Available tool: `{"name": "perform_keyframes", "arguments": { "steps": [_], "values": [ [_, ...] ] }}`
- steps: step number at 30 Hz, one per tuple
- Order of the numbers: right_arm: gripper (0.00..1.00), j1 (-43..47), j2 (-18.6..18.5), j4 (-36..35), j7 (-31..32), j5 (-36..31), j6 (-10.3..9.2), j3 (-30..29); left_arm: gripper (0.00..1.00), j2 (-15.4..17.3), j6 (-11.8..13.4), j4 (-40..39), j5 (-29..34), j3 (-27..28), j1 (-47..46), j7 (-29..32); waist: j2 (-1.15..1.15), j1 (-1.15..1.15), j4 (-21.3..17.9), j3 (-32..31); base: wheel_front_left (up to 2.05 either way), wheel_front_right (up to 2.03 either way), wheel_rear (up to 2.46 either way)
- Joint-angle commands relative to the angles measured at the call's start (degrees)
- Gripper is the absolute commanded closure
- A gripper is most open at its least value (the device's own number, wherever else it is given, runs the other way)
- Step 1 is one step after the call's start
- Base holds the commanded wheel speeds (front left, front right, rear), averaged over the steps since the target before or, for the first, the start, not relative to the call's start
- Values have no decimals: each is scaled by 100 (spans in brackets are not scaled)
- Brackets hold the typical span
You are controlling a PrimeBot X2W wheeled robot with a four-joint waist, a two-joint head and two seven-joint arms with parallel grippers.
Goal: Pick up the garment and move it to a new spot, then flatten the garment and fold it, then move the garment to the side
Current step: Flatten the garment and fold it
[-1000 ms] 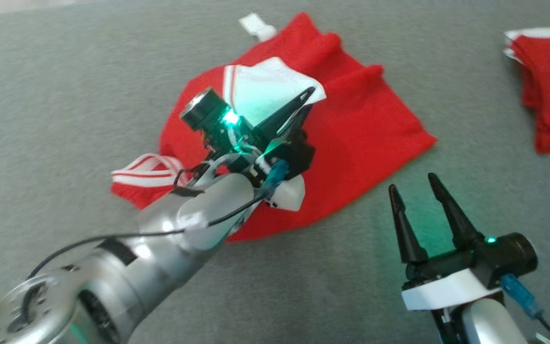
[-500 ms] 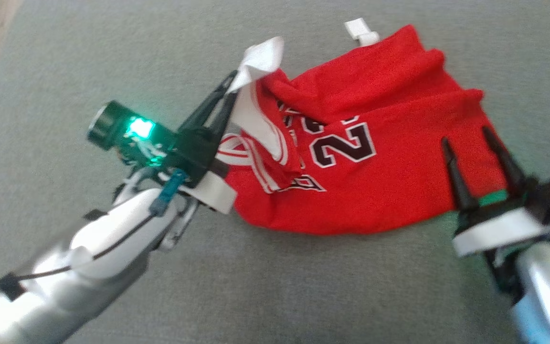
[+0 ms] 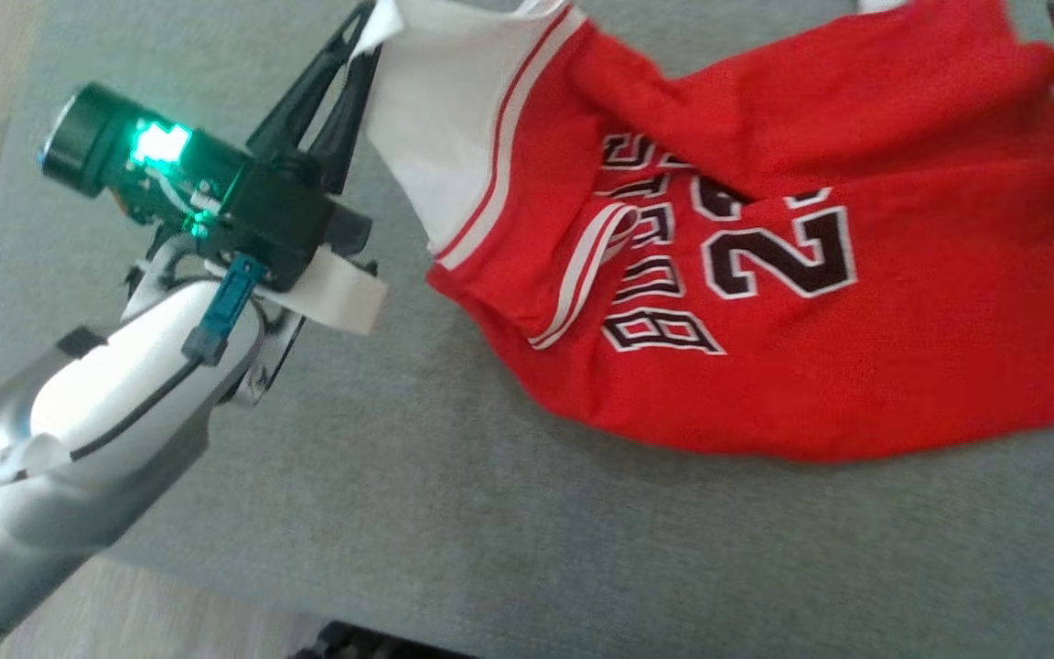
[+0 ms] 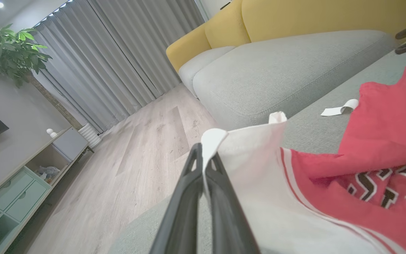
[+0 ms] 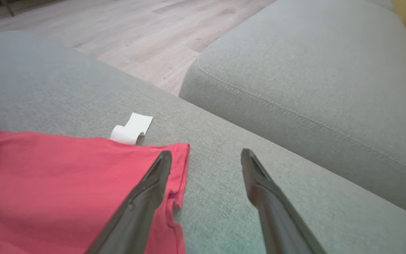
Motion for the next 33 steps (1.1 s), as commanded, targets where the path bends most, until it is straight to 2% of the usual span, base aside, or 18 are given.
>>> {"name": "perform_keyframes", "arguments": {
  "steps": [1, 7, 19, 20, 21, 22, 24, 25, 27, 29, 30, 33],
  "values": [
    [0, -10, -232, -113, 22, 113, -5, 112, 100, 196, -19, -91, 51, 320, -222, -41, 0, -2, 279, 266, 0, 0, 0],
    [0, -338, -864, 133, -80, 490, -5, 661, 100, 19, -110, 97, 66, 293, -364, -185, 0, -2, 545, 465, 0, 0, 0],
    [0, -748, -1428, 361, -62, 1007, -5, 1370, 100, -142, -155, 357, 29, 264, -384, -354, 0, -2, 765, 603, 0, 0, 0],
    [2, -767, -1462, 340, -19, 1075, -5, 1433, 100, -147, -161, 373, 21, 263, -382, -361, 0, -2, 772, 606, 0, 0, 0],
    [8, -786, -1503, 305, 37, 1133, -5, 1515, 100, -153, -167, 389, 15, 261, -382, -368, 0, -2, 779, 606, 0, 0, 0],
    [25, -801, -1547, 259, 108, 1197, -5, 1606, 100, -159, -173, 405, 8, 260, -383, -374, 0, -2, 784, 605, 0, 0, 0],
    [48, -832, -1628, 170, 277, 1393, -5, 1751, 100, -164, -186, 433, -4, 259, -386, -386, 0, -2, 789, 604, 0, 0, 0],
    [48, -832, -1628, 170, 277, 1393, -5, 1751, 100, -164, -186, 433, -4, 259, -386, -386, 0, -2, 789, 604, 0, 0, 0],
    [56, -859, -1696, 96, 451, 1620, -5, 1856, 100, -168, -199, 456, -17, 259, -391, -398, 0, -2, 799, 599, 0, 0, 0],
    [93, -884, -1783, 0, 621, 1782, -5, 1983, 100, -169, -210, 481, -33, 264, -397, -408, 0, -2, 814, 588, 0, 0, 0],
    [100, -908, -1830, -47, 661, 1830, -5, 2035, 100, -169, -216, 494, -43, 270, -402, -414, 0, -2, 822, 585, 0, 0, 0],
    [100, -1049, -1925, -146, 485, 1778, -5, 2104, 100, -155, -220, 532, -54, 302, -426, -446, 0, -2, 830, 576, 0, 0, 0]
  ]
}}
